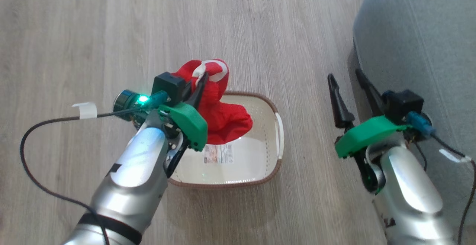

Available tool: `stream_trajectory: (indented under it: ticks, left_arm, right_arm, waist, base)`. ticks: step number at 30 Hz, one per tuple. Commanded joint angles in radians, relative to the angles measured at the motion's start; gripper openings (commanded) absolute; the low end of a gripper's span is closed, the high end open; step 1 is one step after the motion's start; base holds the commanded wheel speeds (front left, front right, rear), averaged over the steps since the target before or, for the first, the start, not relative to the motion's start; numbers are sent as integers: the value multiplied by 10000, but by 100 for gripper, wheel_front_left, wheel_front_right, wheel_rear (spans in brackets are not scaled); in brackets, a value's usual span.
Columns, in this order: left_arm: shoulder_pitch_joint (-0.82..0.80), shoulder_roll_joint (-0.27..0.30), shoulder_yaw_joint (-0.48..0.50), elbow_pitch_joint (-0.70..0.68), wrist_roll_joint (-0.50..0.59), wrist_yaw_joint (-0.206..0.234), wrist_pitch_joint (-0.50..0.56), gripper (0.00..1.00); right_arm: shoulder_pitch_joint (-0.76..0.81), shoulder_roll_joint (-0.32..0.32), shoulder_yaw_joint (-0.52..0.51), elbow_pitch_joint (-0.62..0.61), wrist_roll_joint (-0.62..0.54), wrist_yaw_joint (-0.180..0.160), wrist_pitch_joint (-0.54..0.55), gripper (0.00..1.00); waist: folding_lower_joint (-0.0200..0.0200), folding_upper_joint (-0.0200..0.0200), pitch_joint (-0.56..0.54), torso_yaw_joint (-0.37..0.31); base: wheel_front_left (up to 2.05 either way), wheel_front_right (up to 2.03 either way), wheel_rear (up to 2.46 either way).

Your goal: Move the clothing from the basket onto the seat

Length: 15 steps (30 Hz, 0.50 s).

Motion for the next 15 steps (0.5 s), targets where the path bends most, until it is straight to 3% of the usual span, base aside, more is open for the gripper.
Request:
stream_trajectory:
  ticks: [1, 15]
  left_arm:
    - [-209, 143, 216, -526, -102, 67, -125, 0]
    - [-804, 142, -494, -3590, -885, 599, -125, 0]
  right_arm:
    - [53, 99, 227, -226, 54, -4, -92, 100]
    - [764, -24, 441, 64, 186, -4, -92, 100]
  waist:
    - [2, -1, -371, 170]
    - [2, -1, -1086, 419]
  base:
    - [0, 0, 0]
    - [0, 0, 0]
